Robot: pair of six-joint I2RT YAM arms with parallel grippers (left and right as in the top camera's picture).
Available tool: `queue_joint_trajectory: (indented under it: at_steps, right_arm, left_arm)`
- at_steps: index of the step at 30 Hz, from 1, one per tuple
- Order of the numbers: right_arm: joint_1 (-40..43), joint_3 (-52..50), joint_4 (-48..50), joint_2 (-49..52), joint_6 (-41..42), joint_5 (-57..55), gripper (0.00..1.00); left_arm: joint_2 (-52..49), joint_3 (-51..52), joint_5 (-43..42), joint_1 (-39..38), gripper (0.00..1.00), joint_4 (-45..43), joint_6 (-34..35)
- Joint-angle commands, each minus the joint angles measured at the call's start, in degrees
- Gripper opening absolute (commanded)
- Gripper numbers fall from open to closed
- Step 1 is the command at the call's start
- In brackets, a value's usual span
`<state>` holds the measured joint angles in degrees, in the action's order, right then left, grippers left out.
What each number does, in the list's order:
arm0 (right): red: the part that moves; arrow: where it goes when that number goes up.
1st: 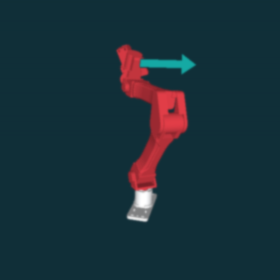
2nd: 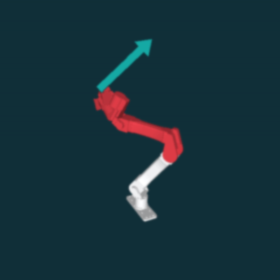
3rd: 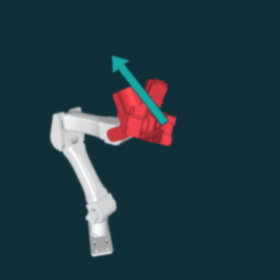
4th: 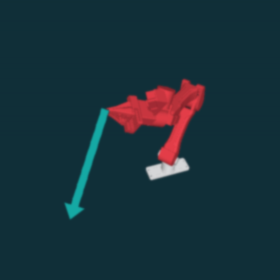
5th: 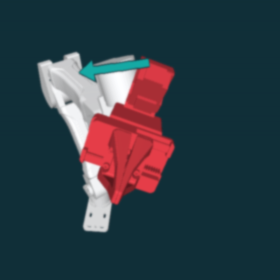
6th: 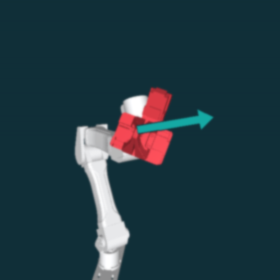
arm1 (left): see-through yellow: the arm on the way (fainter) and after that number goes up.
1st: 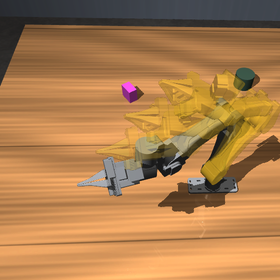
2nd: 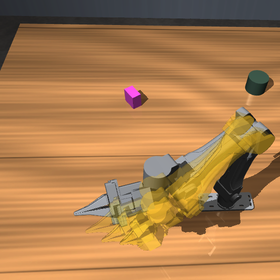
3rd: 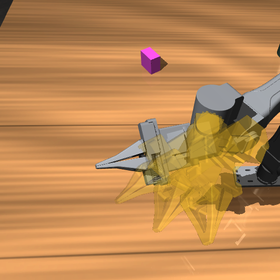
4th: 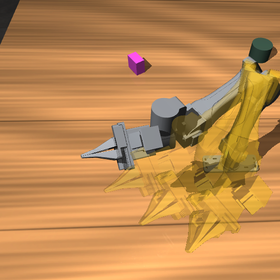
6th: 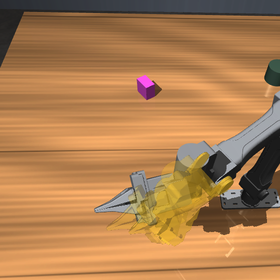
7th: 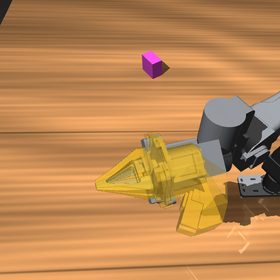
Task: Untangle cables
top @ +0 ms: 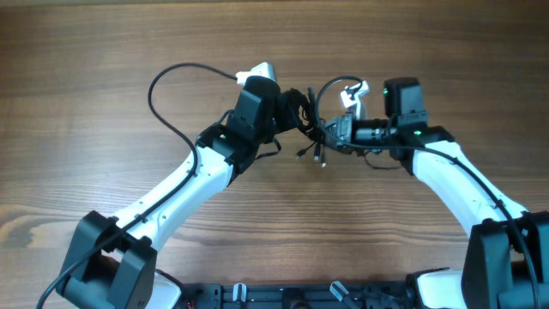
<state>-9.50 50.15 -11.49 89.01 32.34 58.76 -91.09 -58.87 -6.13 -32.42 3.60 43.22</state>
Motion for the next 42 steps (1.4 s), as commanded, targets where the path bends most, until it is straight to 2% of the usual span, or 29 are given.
queue_joint_trajectory:
  at_steps: [1,4,7,9,13,16,20,22,26,29,31,32,34,37,40,42]
  right_arm:
    - [1.9,0.4,3.6,0.0,-2.3,4.7,0.04]
    - [1.9,0.4,5.2,0.0,-1.0,-1.2,0.04]
    - [1.9,0.4,5.0,0.0,-0.8,-7.2,0.04]
    - [1.9,0.4,3.8,0.0,-0.7,-9.8,0.04]
    - [1.9,0.4,4.7,0.0,-0.5,-9.8,0.04]
    - [1.6,0.4,8.8,0.0,3.9,-4.6,0.04]
    - [-0.7,0.4,13.0,0.0,11.7,-4.5,0.04]
    - [-1.8,0.4,16.0,0.1,18.2,-5.8,0.04]
    - [-2.6,0.4,20.1,0.7,28.4,-6.5,0.04]
    - [-2.5,0.4,23.8,0.8,34.6,-5.4,0.04]
    - [-2.4,0.4,32.6,0.8,40.2,-3.2,0.04]
    - [-2.3,0.4,34.9,0.8,40.1,-3.3,0.04]
    - [-0.6,0.4,34.3,0.8,39.3,-3.4,0.04]
    - [1.9,0.4,34.6,0.8,40.0,-4.1,0.04]
    - [1.6,0.4,34.8,0.8,41.4,-7.1,0.04]
    - [0.5,0.4,34.5,0.8,41.2,-6.5,0.04]
  left_arm:
    - [1.0,-0.4,-9.9,0.7,0.04,0.1,-16.3]
    - [1.0,-0.4,-17.0,0.7,0.04,-0.1,-20.5]
    - [1.0,-0.4,-25.1,0.7,0.04,-4.7,-20.5]
    - [1.0,-0.4,-26.4,0.9,0.04,-5.8,-20.5]
    - [1.0,-0.4,-30.2,1.0,0.04,-6.9,-17.9]
    - [0.7,-0.4,-32.0,-0.4,0.04,-7.8,-16.0]
    - [0.7,-0.4,-32.0,-0.5,0.04,-11.5,-9.6]
    - [0.7,-0.4,-32.0,-0.5,0.04,-12.6,-3.7]
    - [0.7,-0.4,-31.6,0.0,0.04,-13.7,12.3]
    - [0.7,-0.4,-31.8,0.9,0.04,-13.6,17.3]
    - [0.7,-0.4,-32.8,1.2,0.04,-12.4,17.0]
    - [0.7,-0.4,-33.3,1.4,0.04,-11.8,16.3]
    - [0.7,-0.4,-37.6,3.6,0.04,-11.5,13.8]
    - [0.7,-0.4,-43.3,6.7,0.04,-10.6,13.8]
    - [0.7,-0.4,-43.3,6.0,0.04,-9.0,13.8]
    - [0.7,-0.4,-43.0,5.2,0.04,-11.5,14.5]
